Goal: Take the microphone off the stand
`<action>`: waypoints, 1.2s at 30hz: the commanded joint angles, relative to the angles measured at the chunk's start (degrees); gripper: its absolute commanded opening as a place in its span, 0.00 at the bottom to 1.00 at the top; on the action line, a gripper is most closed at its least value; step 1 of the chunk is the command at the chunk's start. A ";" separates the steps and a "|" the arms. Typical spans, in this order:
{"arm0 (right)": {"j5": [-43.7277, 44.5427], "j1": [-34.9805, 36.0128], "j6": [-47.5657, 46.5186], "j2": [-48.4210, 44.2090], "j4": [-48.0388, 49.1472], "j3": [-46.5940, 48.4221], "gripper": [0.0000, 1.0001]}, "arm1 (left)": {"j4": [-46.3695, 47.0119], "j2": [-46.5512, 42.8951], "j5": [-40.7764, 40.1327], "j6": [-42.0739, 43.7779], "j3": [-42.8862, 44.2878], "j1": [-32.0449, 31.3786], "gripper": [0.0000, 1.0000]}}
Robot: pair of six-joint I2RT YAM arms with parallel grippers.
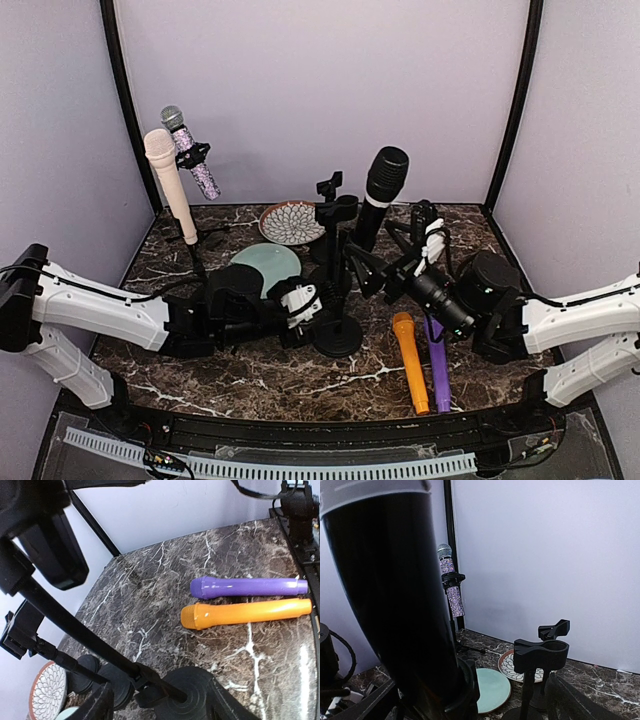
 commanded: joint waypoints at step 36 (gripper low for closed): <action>2.22 0.63 -1.06 6.87 -1.88 7.15 0.61 | 7.87 11.35 -13.90 13.65 1.97 -1.86 0.45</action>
